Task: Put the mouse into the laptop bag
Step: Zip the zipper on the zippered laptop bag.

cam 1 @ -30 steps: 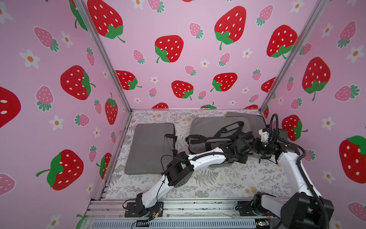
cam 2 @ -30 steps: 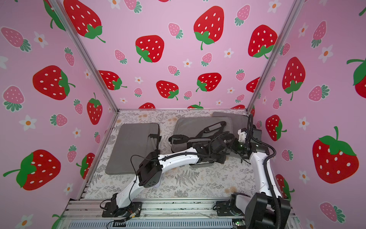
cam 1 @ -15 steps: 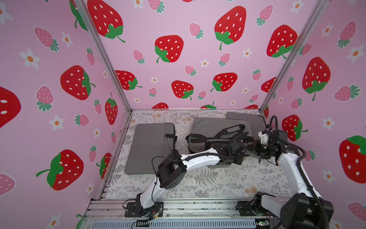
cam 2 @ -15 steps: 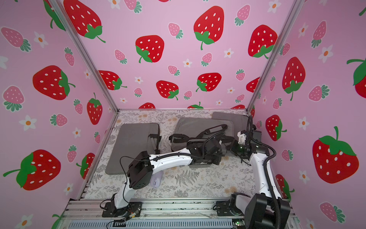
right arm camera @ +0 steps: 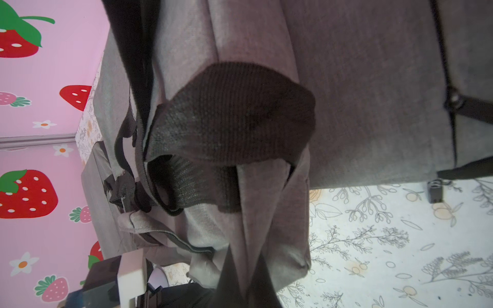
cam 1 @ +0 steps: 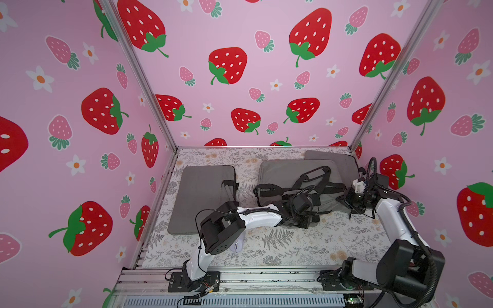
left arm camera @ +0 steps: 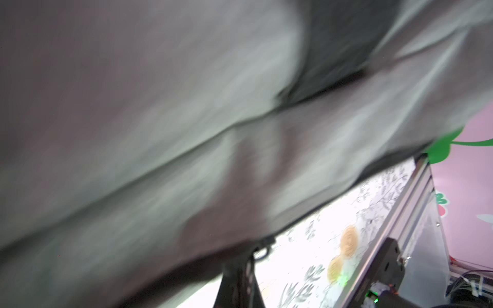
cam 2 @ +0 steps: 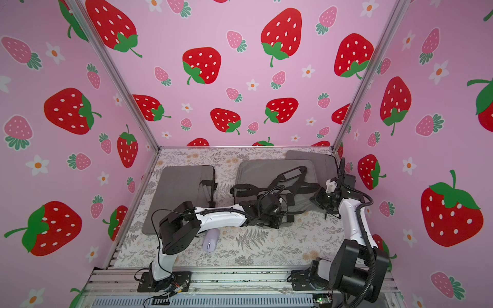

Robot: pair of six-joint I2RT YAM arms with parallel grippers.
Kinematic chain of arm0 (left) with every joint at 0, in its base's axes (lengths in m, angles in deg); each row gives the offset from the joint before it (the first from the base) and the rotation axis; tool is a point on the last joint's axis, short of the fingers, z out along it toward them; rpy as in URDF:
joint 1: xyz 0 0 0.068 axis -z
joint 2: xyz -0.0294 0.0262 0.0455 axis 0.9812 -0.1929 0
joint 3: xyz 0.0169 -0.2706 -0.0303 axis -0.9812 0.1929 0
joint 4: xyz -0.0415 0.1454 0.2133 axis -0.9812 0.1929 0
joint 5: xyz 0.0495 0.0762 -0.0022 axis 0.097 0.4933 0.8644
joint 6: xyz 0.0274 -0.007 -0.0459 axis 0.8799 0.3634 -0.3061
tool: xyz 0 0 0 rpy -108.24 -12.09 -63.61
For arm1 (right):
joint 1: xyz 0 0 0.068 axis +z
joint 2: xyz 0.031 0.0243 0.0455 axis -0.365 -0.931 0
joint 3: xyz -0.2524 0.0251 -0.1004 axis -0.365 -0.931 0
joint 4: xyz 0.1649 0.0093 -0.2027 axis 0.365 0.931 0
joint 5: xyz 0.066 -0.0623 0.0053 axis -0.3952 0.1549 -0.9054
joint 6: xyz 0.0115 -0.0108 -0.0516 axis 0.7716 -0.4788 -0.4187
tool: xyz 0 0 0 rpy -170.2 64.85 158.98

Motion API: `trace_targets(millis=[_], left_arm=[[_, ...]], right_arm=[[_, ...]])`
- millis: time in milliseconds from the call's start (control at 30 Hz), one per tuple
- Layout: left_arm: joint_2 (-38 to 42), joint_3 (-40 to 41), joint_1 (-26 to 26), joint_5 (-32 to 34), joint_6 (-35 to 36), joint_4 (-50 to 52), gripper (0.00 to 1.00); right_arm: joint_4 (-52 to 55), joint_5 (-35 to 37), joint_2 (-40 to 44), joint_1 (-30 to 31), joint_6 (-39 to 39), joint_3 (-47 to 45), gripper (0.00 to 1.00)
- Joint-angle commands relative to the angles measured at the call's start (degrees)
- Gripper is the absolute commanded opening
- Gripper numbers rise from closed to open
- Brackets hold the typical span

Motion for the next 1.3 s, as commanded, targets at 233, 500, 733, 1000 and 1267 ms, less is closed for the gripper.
trace_targets(millis=[233,500,733,1000,1267], left_arm=[[11.70,12.45,-3.84,3.45,1.79,6.26,0.00],[10.74,8.67,-0.57,-1.76,7.60,7.22,0.00],[8.89,3.09,2.76,-1.89,10.21,8.37,0.00],[8.97,3.77,3.11,-1.78,9.22,7.61,0.00],[8.88,3.77,3.21,-1.25,8.38,7.82,0.00]], right_arm=[[-3.72,9.89,-5.21,-2.30,0.68,14.89,0.00],[-5.78,7.42,-16.05,-0.46,-0.72,19.87,0.00],[-0.67,13.31,-11.71,2.61,-4.10,16.24,0.50],[3.82,25.99,11.46,5.99,-3.80,0.25,0.67],[-0.75,16.26,17.13,21.49,4.91,-11.38,0.66]])
